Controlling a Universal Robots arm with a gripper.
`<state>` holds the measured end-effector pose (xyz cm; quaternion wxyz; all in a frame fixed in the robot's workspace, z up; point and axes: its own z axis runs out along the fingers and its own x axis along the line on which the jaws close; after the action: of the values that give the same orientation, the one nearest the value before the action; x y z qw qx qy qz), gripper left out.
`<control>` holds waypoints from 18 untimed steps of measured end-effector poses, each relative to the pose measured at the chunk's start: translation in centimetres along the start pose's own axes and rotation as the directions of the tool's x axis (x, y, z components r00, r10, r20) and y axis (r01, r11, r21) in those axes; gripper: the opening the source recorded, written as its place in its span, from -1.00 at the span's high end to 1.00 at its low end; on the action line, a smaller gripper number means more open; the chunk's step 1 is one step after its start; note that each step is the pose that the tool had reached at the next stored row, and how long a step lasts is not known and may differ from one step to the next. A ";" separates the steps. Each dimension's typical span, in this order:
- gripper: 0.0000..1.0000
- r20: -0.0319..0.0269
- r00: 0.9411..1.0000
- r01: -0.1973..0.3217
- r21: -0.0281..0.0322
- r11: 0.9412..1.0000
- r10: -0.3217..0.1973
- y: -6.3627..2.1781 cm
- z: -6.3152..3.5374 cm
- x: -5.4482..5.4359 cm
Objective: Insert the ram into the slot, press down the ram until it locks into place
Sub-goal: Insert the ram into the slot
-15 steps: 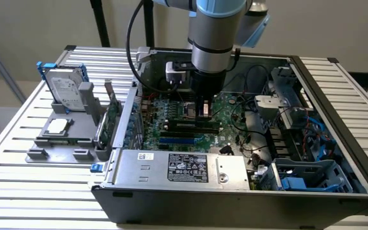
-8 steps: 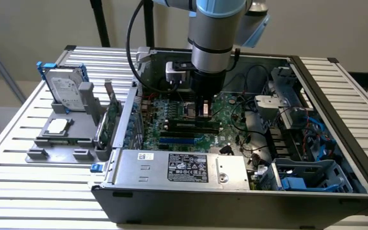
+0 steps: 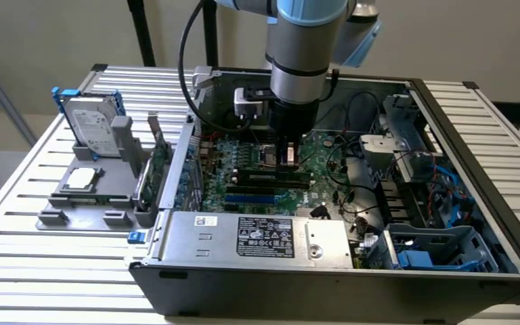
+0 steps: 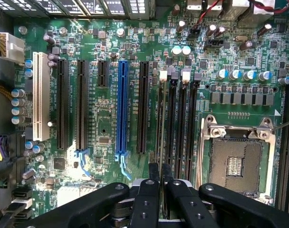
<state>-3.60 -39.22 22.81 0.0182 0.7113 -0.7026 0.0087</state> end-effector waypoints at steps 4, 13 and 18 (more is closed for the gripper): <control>0.73 0.000 1.000 0.000 0.000 1.000 0.000 0.03 0.05 0.0; 0.73 0.000 1.000 0.000 0.000 1.000 0.000 0.07 0.11 -0.1; 0.73 0.000 1.000 0.001 0.000 1.000 -0.001 0.06 0.28 -0.1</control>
<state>-3.67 -39.14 22.52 0.0182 0.7116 -0.7023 0.0087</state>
